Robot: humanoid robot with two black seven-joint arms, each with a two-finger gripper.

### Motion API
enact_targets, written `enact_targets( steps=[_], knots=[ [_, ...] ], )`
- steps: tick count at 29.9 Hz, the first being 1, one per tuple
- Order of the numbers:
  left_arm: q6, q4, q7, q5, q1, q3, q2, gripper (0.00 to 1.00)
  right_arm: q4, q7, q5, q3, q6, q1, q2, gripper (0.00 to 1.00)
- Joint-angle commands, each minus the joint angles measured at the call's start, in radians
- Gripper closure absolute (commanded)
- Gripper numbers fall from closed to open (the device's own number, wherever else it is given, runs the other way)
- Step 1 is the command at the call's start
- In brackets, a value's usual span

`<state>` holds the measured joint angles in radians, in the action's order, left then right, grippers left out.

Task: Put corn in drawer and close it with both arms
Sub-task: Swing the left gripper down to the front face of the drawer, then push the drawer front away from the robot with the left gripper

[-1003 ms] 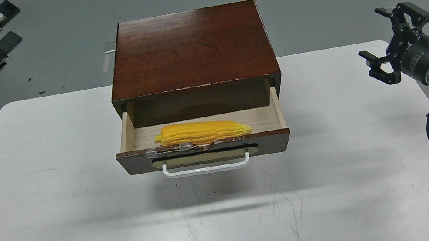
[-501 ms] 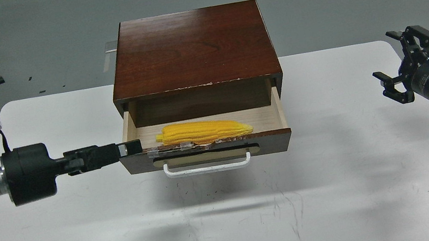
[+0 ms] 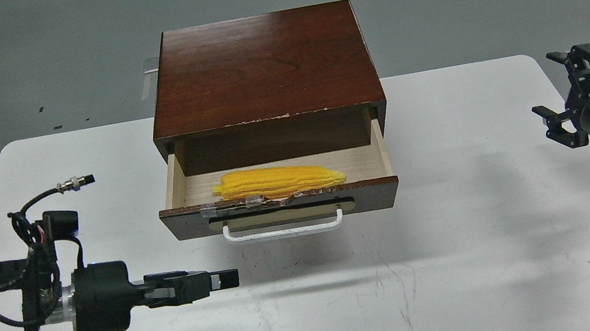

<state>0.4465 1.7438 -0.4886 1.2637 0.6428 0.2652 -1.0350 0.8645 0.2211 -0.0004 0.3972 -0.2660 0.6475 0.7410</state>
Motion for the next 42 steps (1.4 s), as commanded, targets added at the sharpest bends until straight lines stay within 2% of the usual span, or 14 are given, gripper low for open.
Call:
enact_targets(
  steps=[1,20,32,42],
  knots=[
    [0.001,-0.041,0.0,-0.004,0.001,0.002,0.072,1.0,0.001,0.0,-0.003,0.0,0.001,0.007,-0.002,0.0],
    [0.003,-0.225,0.0,-0.003,0.04,0.002,0.268,1.0,-0.022,-0.003,-0.003,-0.001,0.001,0.015,-0.002,0.0],
    [0.003,-0.285,0.0,-0.003,0.041,0.006,0.302,1.0,-0.047,-0.003,-0.003,-0.001,0.001,0.014,-0.005,0.0],
    [0.003,-0.326,0.0,-0.004,0.087,0.011,0.357,1.0,-0.067,-0.002,-0.003,-0.014,0.001,0.018,-0.017,0.0]
  ],
)
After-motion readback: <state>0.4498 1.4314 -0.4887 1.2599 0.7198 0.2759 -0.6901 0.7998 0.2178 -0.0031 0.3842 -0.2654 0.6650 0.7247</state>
